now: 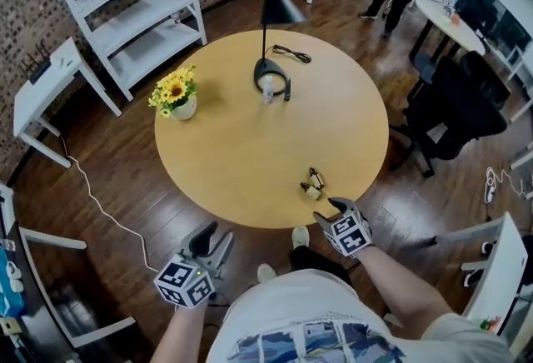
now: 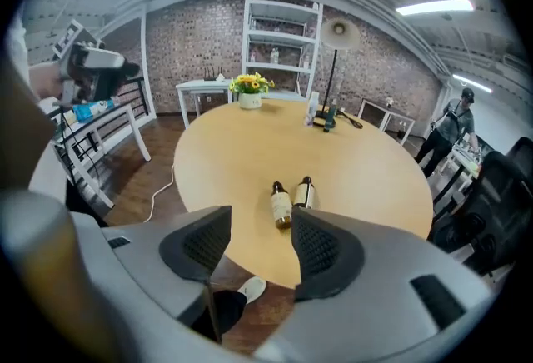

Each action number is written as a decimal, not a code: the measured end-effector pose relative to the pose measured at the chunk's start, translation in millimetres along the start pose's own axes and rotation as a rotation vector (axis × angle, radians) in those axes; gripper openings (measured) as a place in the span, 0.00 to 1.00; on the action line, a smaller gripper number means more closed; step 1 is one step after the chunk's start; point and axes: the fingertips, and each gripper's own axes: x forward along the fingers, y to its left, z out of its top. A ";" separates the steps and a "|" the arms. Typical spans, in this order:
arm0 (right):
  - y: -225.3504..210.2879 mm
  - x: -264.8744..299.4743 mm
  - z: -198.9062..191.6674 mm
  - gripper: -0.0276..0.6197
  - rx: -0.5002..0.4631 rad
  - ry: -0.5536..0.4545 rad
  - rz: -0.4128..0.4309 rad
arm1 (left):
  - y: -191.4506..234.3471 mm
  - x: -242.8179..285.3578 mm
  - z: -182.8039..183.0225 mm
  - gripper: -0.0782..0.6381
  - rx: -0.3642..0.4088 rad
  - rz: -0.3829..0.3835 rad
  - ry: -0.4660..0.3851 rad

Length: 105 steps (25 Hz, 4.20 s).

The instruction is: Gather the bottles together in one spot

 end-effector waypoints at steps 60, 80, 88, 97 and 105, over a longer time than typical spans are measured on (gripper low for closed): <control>-198.4 -11.7 100.1 0.42 0.063 -0.332 0.271 | 6.9 398.7 132.4 0.23 0.150 -0.004 0.191; -275.3 11.5 33.1 0.42 0.196 -0.184 0.181 | 158.8 516.6 80.2 0.23 0.302 0.252 0.246; -285.7 10.1 25.9 0.42 0.229 -0.169 0.164 | 162.7 523.7 71.4 0.23 0.279 0.248 0.223; -282.1 10.5 24.6 0.42 0.214 -0.180 0.152 | 166.1 522.0 68.5 0.25 0.284 0.259 0.212; -272.3 6.0 29.2 0.42 0.205 -0.194 0.135 | 159.0 504.9 80.3 0.36 0.324 0.265 0.193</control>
